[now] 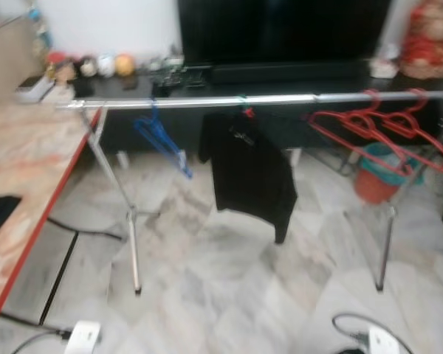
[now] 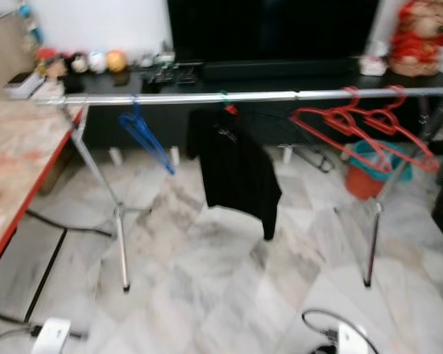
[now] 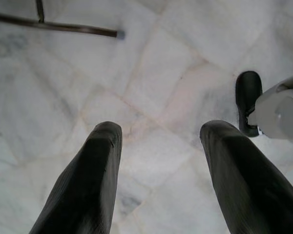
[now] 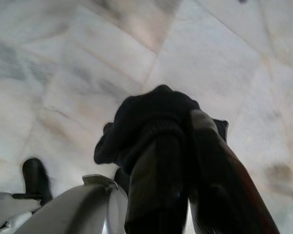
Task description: Hang hanger
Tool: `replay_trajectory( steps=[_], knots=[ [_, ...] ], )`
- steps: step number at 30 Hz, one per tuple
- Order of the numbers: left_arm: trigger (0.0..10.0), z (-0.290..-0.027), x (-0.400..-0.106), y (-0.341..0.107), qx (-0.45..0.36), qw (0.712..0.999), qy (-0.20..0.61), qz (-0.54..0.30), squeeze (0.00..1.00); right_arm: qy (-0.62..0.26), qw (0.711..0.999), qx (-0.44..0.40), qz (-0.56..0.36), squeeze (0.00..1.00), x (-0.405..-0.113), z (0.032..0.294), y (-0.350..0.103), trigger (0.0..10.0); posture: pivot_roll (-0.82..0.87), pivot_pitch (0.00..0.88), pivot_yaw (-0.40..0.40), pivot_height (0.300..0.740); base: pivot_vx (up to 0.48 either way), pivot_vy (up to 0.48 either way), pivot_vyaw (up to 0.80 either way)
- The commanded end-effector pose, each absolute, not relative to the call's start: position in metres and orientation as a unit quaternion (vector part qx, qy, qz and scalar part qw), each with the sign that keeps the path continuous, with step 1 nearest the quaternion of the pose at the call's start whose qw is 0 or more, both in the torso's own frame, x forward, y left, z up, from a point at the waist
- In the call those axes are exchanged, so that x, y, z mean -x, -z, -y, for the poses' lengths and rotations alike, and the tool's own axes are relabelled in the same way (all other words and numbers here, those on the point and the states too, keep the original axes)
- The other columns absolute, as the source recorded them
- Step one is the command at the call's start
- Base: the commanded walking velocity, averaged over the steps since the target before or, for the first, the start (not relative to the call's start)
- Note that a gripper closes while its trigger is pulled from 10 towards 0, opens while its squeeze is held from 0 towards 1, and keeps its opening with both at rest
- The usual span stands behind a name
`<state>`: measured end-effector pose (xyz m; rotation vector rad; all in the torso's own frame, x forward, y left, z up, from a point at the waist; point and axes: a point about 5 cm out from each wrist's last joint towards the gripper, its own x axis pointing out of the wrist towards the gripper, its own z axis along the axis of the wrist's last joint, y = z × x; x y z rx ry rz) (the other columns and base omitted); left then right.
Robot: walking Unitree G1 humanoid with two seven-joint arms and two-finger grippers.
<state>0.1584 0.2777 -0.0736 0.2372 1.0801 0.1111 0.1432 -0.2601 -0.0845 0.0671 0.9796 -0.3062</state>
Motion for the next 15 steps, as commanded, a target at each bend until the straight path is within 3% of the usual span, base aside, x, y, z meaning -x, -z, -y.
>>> replay_trajectory(
  steps=[1, 5, 10, 15],
  knots=[
    [10.0, -0.278, -0.16, 0.073, -0.115, 0.849, -0.053, -0.513, 0.0, 0.153, 0.871, -0.034, -0.465, 0.0, -0.141, 0.263, 0.084, 10.0, -0.13, 0.0, 0.027, 0.719, 0.0, 0.0, 0.8],
    [10.0, -0.278, -0.16, 0.073, -0.114, 0.849, -0.053, -0.513, 0.0, 0.154, 0.87, -0.048, -0.466, 0.0, -0.14, 0.255, 0.087, 10.0, -0.13, 0.0, 0.025, 0.719, 0.0, 0.0, 0.13],
    [10.0, -0.277, -0.159, 0.073, -0.114, 0.849, -0.052, -0.514, 0.0, 0.143, 0.871, -0.069, -0.465, 0.0, -0.144, 0.225, 0.093, 10.0, -0.13, 0.0, 0.023, 0.719, 0.0, 0.0, 0.0],
    [10.0, -0.277, -0.159, 0.074, -0.113, 0.849, -0.052, -0.514, 0.0, 0.139, 0.872, -0.071, -0.464, 0.0, -0.146, 0.218, 0.094, 10.0, -0.13, 0.0, 0.021, 0.719, 0.0, 0.0, 0.0]
  ],
)
